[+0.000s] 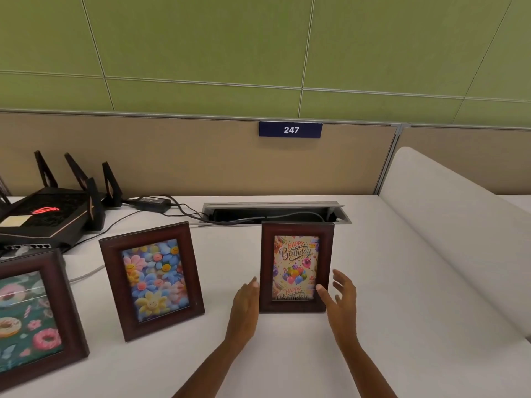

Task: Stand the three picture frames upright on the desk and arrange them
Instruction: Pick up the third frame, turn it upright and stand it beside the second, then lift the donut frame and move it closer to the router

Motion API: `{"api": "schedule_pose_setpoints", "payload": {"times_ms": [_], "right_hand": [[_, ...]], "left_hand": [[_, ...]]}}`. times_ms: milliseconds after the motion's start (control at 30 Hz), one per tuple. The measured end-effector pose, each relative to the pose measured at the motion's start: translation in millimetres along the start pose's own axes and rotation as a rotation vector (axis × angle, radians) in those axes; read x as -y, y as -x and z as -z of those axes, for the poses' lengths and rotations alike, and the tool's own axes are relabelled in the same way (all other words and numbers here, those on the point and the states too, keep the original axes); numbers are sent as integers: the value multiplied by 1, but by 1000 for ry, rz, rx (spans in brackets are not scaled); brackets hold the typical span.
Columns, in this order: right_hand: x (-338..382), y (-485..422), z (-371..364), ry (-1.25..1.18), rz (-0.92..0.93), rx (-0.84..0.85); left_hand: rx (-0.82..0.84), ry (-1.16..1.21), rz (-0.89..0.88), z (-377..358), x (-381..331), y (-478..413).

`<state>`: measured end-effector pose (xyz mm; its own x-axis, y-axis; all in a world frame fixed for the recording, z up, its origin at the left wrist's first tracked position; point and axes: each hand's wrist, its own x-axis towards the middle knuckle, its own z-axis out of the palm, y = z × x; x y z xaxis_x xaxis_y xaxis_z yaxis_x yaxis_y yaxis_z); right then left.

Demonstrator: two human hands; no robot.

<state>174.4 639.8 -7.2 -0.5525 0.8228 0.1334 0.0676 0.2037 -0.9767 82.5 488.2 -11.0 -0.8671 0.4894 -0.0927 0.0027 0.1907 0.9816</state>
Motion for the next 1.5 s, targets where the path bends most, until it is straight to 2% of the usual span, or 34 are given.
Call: {"api": "schedule_pose_setpoints", "payload": {"times_ms": [133, 300, 500, 800, 1133, 1267, 1500], "right_hand": [[-5, 26, 1, 62, 78, -178], [-4, 56, -6, 200, 207, -181], [3, 87, -31, 269, 281, -41], [26, 131, -90, 295, 252, 262], [63, 186, -168, 343, 265, 502], [74, 207, -198, 407, 334, 570], [97, 233, -242, 323, 431, 648]], "left_hand": [[-84, -259, -57, 10, 20, 15], [-66, -423, -137, 18, 28, 31], [-38, -537, -184, 32, 30, 54], [-83, -861, -312, 94, 36, 84], [-264, -967, -452, 197, 6, 117], [-329, -974, -452, 236, 9, 125], [-463, -921, -375, 292, 14, 135]]}}
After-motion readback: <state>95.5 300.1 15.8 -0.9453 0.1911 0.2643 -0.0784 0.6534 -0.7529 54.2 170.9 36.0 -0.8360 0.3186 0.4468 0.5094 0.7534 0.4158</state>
